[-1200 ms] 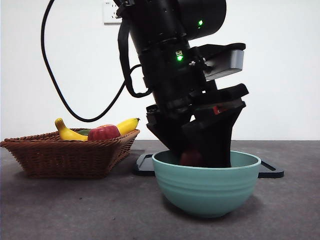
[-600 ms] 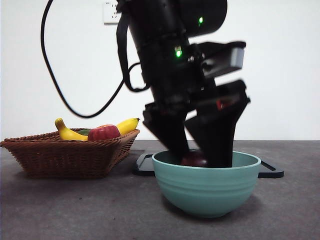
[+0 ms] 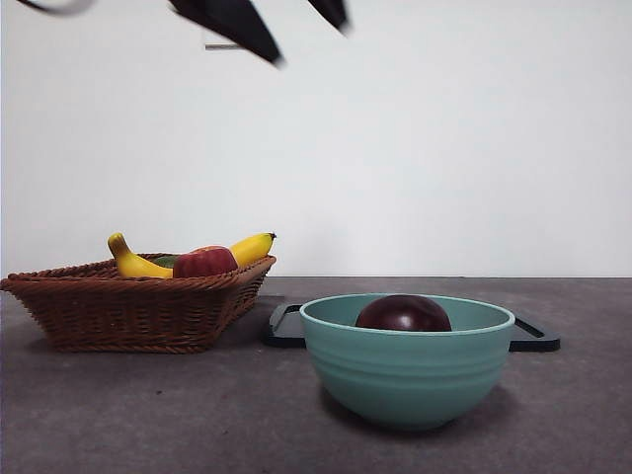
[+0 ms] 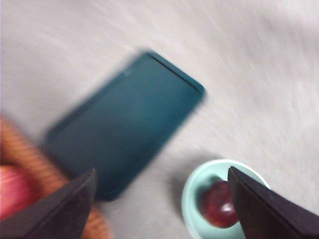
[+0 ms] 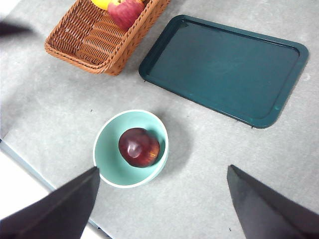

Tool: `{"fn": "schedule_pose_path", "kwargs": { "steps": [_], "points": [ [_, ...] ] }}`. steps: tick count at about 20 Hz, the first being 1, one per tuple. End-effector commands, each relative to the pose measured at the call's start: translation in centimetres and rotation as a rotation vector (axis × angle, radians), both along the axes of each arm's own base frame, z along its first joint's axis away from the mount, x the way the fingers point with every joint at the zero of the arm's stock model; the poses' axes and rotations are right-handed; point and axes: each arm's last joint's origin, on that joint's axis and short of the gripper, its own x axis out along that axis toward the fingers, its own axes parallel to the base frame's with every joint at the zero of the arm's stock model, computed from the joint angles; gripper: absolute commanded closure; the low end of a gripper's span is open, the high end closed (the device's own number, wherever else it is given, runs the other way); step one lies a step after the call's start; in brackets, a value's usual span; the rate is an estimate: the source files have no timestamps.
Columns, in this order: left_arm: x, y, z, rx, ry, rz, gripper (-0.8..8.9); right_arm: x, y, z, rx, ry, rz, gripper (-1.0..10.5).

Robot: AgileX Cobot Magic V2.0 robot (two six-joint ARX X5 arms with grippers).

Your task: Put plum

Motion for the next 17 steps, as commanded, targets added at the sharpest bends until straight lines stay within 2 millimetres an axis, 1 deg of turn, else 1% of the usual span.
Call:
{"fn": "schedule_pose_path", "kwargs": {
  "steps": [1,3,4,6,8,12,14,17],
  "points": [
    [-0.5,2.7,1.7,-0.062,0.011,0.041,3.89,0.1,0.1,0.5,0.007,-0.017,0.0,5.4],
    [-1.0,5.3,1.7,-0.103,0.038,0.071,3.89,0.1,0.1,0.5,0.007,-0.016,0.0,5.4],
    [-1.4,6.4,1.2,-0.123,0.049,0.087,3.89,0.1,0.1,0.5,0.007,-0.016,0.0,5.4],
    [-2.6,8.4,-0.4,-0.133,0.071,0.13,3.89,0.1,0.1,0.5,0.007,-0.016,0.0,5.4],
    [-4.1,9.6,-2.5,-0.151,0.118,0.125,3.89,0.1,0.1,0.5,0.007,-0.016,0.0,5.4],
    [-7.0,10.8,-6.1,-0.221,0.245,0.034,3.91,0.1,0.1,0.5,0.007,-0.016,0.0,5.4],
    [-7.8,11.0,-7.0,-0.249,0.294,-0.009,4.17,0.1,0.1,0.5,0.007,-0.015,0.0,5.4],
    [-8.0,11.1,-7.1,-0.248,0.312,-0.01,4.16,0.1,0.1,0.5,0.007,-0.014,0.0,5.4]
  ]
}}
